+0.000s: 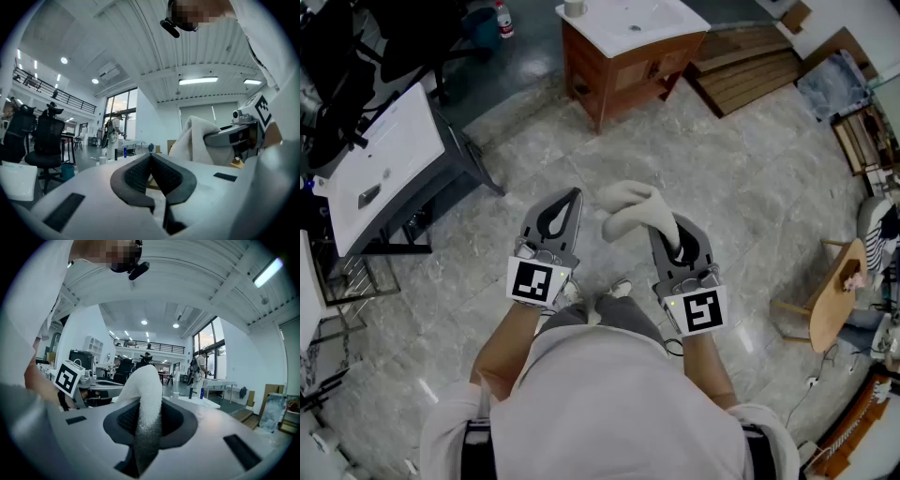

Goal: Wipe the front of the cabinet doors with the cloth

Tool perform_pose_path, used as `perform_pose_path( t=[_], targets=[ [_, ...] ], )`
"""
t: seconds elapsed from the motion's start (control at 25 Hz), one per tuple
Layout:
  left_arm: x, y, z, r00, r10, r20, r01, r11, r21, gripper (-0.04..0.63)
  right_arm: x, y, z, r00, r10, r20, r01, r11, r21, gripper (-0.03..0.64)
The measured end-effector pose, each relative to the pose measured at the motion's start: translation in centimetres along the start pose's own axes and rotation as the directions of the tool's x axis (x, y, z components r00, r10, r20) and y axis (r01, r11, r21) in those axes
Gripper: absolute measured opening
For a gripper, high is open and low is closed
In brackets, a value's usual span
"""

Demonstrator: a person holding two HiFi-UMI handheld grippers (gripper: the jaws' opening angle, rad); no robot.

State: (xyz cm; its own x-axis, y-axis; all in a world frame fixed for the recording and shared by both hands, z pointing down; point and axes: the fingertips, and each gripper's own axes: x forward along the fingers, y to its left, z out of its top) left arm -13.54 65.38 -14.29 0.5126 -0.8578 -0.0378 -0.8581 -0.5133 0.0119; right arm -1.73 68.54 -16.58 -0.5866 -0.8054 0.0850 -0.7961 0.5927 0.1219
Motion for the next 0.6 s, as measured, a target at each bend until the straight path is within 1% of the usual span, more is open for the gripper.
perform_pose_path(
  t=[0.12,0.2,0.36,0.48,0.6],
  targets=[
    [0.4,-0.3,0.7,1.000,0.003,-0.002,-0.003,1.000,0.029,0.017,-1.0,-0.1,0.5,1.000,0.000,-0.005,0.000,1.000,0.006,0.081],
    [0.9,-1.0,1.1,1.000,0.001,0.002,-0.001,0.999,0.034,0.017,-1.8,-0.8,0.2,1.000,-0.010,-0.020,0.011,1.000,0.010,0.081],
    [1.8,-2.3,1.1,1.000,-0.023,0.002,0.023,0.999,0.048,0.017,-2.7,-2.3,-0.5,0.999,-0.032,-0.025,0.032,0.999,0.009,0.081],
    [2.1,-3.0,0.8,1.000,-0.017,-0.009,0.018,0.999,0.042,0.017,-3.6,-3.0,-1.3,0.998,-0.031,-0.045,0.032,0.999,0.015,0.081],
    [2.8,-4.0,0.1,1.000,-0.003,-0.025,0.004,1.000,0.021,0.017,-4.3,-4.8,-1.0,0.999,-0.045,-0.014,0.046,0.999,0.018,0.081]
  ],
)
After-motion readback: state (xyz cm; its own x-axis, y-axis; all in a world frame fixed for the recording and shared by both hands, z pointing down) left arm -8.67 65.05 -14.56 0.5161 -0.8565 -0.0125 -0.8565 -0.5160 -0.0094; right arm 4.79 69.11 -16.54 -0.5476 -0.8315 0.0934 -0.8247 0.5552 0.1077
